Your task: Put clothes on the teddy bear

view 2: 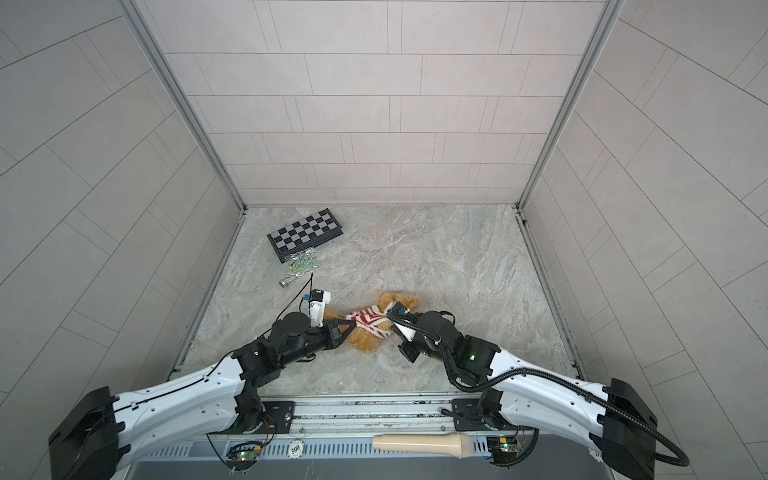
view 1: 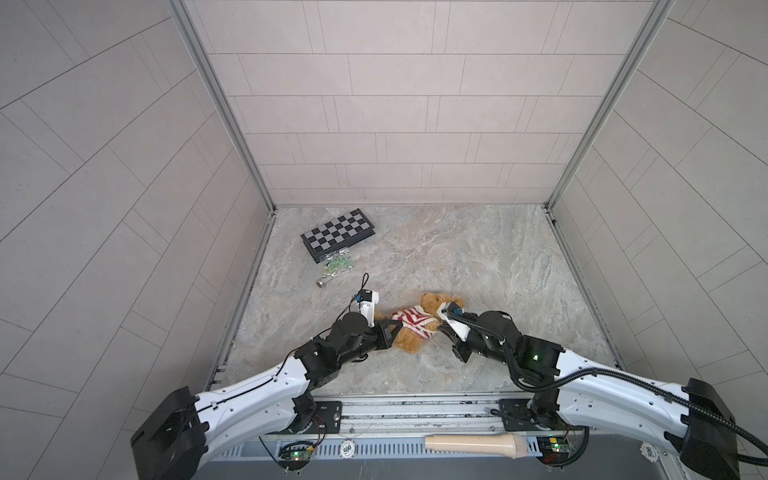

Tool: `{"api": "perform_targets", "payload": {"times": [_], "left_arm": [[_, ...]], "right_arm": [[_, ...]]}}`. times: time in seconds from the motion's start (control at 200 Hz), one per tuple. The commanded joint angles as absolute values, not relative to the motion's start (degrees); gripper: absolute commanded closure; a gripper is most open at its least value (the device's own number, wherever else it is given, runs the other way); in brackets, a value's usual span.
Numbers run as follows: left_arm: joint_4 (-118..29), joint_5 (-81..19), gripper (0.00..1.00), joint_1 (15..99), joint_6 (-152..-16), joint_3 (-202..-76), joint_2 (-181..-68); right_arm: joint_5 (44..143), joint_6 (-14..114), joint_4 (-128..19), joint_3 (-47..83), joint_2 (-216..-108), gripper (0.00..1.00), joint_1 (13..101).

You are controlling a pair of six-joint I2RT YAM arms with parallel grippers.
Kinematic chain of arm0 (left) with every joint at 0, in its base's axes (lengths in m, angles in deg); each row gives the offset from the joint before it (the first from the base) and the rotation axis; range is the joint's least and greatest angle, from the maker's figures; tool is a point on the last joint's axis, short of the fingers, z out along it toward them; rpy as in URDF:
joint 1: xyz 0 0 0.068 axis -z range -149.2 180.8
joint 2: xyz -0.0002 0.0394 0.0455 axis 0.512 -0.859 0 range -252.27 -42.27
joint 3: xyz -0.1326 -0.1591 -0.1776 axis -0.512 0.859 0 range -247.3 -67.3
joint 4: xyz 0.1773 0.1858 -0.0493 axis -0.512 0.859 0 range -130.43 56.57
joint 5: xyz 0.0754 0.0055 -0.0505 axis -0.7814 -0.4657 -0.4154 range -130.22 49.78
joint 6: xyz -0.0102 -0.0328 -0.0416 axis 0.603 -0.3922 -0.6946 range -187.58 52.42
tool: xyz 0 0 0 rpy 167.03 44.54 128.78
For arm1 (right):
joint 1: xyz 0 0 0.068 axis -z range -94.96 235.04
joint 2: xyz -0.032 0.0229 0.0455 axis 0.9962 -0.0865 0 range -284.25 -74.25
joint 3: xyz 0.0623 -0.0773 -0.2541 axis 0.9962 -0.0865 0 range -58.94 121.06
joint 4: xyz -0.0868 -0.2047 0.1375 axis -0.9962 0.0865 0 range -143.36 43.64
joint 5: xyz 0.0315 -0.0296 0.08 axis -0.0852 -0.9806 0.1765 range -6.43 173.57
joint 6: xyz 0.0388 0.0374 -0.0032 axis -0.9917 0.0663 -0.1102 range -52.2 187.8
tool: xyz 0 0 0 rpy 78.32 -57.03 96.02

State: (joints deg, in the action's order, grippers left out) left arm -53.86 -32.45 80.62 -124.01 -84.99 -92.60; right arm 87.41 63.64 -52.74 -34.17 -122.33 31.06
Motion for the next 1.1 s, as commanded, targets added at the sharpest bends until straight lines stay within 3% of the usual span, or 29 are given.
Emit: {"api": "perform_targets", "payload": {"times": [0.0,0.12,0.31,0.726,0.956,1.096], "left_arm": [[-51.38,-34.58,1.00,79.44,-122.37,-84.25,-91.38],[-50.14,-34.49,1.00,79.41,-121.46,-84.61,-91.99],[-52.34,-32.56,1.00,79.41,-121.28,-84.95,-93.18],[-57.63,-30.90,1.00,80.87,-122.78,-85.32,-96.12],[-58.22,-31.42,1.00,82.04,-123.15,-85.76,-96.52],[-58.35,-31.52,1.00,82.45,-123.32,-85.80,-96.48]], "right_arm": [[90.20,66.01,-52.53,-35.45,-119.24,0.97,31.42],[92.42,65.80,-54.42,-36.23,-117.68,0.95,31.42],[91.95,64.55,-54.58,-35.19,-119.77,0.75,31.42],[91.97,67.23,-54.21,-28.94,-125.07,0.58,23.62],[87.67,67.83,-56.64,-26.53,-132.29,0.58,19.73],[85.34,67.90,-57.84,-25.17,-135.60,0.63,19.73]]}}
